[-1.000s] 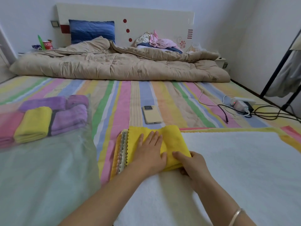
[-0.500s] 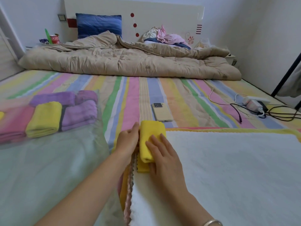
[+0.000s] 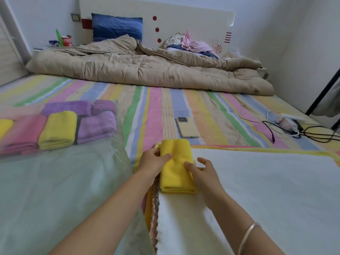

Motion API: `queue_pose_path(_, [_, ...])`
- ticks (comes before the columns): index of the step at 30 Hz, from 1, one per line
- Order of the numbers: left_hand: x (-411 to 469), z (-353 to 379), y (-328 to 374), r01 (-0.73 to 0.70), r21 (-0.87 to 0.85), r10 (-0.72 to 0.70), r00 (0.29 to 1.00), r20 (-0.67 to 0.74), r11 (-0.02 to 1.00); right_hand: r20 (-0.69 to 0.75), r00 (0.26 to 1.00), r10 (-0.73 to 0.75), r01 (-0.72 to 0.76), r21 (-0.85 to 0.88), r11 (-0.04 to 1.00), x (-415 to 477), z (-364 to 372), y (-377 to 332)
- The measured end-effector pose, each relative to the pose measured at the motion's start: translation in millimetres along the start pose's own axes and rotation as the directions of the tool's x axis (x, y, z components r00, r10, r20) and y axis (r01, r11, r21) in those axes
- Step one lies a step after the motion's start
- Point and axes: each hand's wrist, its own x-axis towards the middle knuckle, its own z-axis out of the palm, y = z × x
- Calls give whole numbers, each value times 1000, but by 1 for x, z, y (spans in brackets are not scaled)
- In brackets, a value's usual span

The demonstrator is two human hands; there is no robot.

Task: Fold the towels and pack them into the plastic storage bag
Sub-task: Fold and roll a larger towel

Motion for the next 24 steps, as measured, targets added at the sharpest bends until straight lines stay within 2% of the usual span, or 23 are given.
queue_pose_path(3, [-7, -6, 0, 29, -49, -27, 999, 34, 998, 189, 972, 138, -149, 44, 988, 6, 0, -7])
queue_pose_path(5, [-14, -13, -1, 20, -62, -18, 999, 29, 998, 218, 969, 118, -127, 27, 992, 3, 3, -9])
queue_pose_path(7, [-22, -24, 0, -7, -11, 7, 1000, -11, 1000, 175, 983, 55, -60, 25, 998, -3, 5, -10])
queue_pose_path(9, [-32, -39, 7, 6, -6, -6, 1000, 13, 1000, 187, 982, 0, -16, 88, 996, -15, 5, -15])
queue_pose_path(11, [-46, -57, 20, 98, -115, -78, 983, 169, 989, 256, 966, -47, -1, 184, 983, -33, 7, -22])
queue_pose_path(13, [-66, -77, 33, 199, -170, -128, 926, 354, 965, 316, 946, -69, -12, 248, 969, -51, 13, -27])
queue_pose_path(14, [-76, -88, 35, 224, -181, -137, 908, 397, 958, 341, 938, -68, -25, 260, 965, -60, 19, -29])
queue_pose_path(16, [-93, -110, 31, 218, -178, -141, 920, 366, 960, 388, 920, -49, -41, 221, 974, -77, 36, -29])
queue_pose_path(19, [-110, -147, 10, 121, -88, -104, 979, 178, 989, 392, 918, -55, 39, 49, 998, -99, 77, -21])
queue_pose_path(22, [-119, -185, -14, 125, -13, -124, 992, 21, 992, 367, 911, -188, 257, -147, 955, -116, 120, -9])
queue_pose_path(24, [-126, -207, -27, 140, 19, -139, 990, -11, 990, 405, 856, -323, 437, -230, 870, -127, 144, -3])
